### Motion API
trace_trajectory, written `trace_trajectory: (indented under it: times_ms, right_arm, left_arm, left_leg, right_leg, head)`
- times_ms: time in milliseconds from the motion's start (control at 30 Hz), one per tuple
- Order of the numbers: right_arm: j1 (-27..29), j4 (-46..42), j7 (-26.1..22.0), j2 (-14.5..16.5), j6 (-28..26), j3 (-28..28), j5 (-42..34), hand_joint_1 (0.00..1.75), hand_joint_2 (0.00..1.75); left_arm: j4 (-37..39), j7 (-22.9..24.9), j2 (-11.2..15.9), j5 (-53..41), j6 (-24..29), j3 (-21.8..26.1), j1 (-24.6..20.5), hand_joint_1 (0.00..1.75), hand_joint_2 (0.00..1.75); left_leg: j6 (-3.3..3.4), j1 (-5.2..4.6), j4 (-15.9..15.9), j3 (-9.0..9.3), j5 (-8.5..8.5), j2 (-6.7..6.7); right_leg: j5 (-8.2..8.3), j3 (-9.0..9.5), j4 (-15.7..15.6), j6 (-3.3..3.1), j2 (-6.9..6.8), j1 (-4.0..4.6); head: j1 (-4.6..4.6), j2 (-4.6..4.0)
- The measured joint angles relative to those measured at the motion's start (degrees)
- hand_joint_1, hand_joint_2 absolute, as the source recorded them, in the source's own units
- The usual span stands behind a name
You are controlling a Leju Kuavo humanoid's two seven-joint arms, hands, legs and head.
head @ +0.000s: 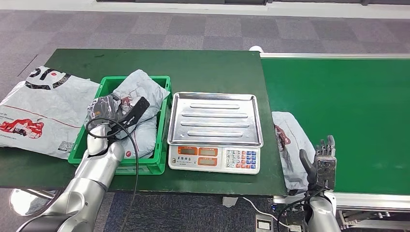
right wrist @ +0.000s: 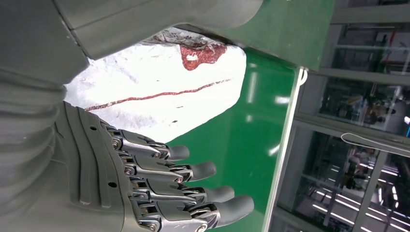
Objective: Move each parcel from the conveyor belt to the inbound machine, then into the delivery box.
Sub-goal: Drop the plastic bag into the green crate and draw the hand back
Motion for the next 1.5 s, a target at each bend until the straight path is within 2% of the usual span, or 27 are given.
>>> trace_trajectory:
  times_ms: [233,433,633,767,800,900,967,1167,1500]
  right_arm:
    - [0.01,-0.22,0.38,0.00,0.40,-0.01,0.51,0.00,1.75]
    - [0.01,-0.31,0.62,0.00,0.98,-0.13,1.09,0.00,1.75]
    - [0.01,-0.49,0.61,0.00,1.07,-0.81,1.11,0.00,1.75]
    - [0.01,-0.54,0.59,0.00,1.07,-0.86,1.11,0.00,1.75]
    - [0.05,-0.56,0.53,0.00,1.07,-0.87,1.11,0.00,1.75]
    - [0.68,-1.14,0.21,0.00,1.07,-0.91,1.08,0.00,1.75]
    - [1.12,-1.59,0.09,0.01,1.08,-0.92,1.08,0.00,1.75]
    - [1.45,-1.87,-0.07,0.00,1.09,-0.92,1.05,0.00,1.75]
    - [1.55,-1.87,-0.09,0.00,1.09,-0.92,1.05,0.00,1.75]
  left_arm:
    - [0.83,0.54,0.21,0.43,-2.61,0.00,-0.09,1.75,1.75]
    - [1.93,-0.86,0.20,1.34,-11.32,-0.02,-0.05,1.75,1.75]
    - [2.59,-1.19,0.19,1.36,-12.16,-0.03,-0.04,1.75,1.75]
    - [2.87,-1.55,0.16,1.73,-11.97,-0.04,-0.04,0.00,0.00]
    - [2.85,-2.93,0.13,3.20,-10.98,-0.04,0.06,0.00,0.00]
    - [0.28,-11.24,-0.56,12.68,-5.18,-0.07,1.37,0.00,0.00]
    - [-2.75,-13.71,-1.18,17.37,-3.46,-0.34,2.51,0.00,0.00]
    - [-7.60,-13.79,-1.52,21.31,-3.23,-1.83,4.57,0.00,0.00]
    - [-9.79,-13.84,-1.60,21.64,-3.23,-2.82,5.20,0.00,0.00]
  left_leg:
    - [0.00,0.00,0.00,0.00,0.00,0.00]
    - [0.00,0.00,0.00,0.00,0.00,0.00]
    - [0.00,0.00,0.00,0.00,0.00,0.00]
    - [0.00,0.00,0.00,0.00,0.00,0.01]
    - [0.00,0.00,0.00,0.00,0.00,0.01]
    - [0.00,0.00,0.01,-0.01,0.00,-0.06]
    - [0.00,-0.01,0.00,-0.02,-0.01,-0.12]
    - [-0.01,-0.01,0.01,-0.03,-0.02,-0.11]
    - [-0.01,-0.01,0.01,-0.03,-0.02,-0.11]
  right_leg:
    - [0.00,0.00,0.00,0.00,0.00,-0.01]
    - [0.00,0.00,0.00,0.00,-0.01,-0.01]
    - [0.00,0.00,0.00,0.00,-0.02,-0.01]
    - [0.00,0.00,0.00,0.00,-0.02,-0.01]
    - [0.00,-0.01,0.00,0.00,-0.02,-0.01]
    - [-0.01,0.01,0.00,0.00,-0.10,-0.01]
    - [-0.02,0.03,0.00,0.01,-0.15,-0.02]
    - [-0.06,-0.01,-0.01,0.03,-0.13,-0.02]
    - [-0.06,-0.01,0.00,0.03,-0.13,-0.02]
  head:
    - [0.00,0.00]
    - [0.00,0.00]
    - [0.00,0.00]
    - [0.00,0.00]
    - [0.00,0.00]
    - [0.00,0.00]
    - [0.00,0.00]
    - [0.00,0.00]
    - [0.00,0.00]
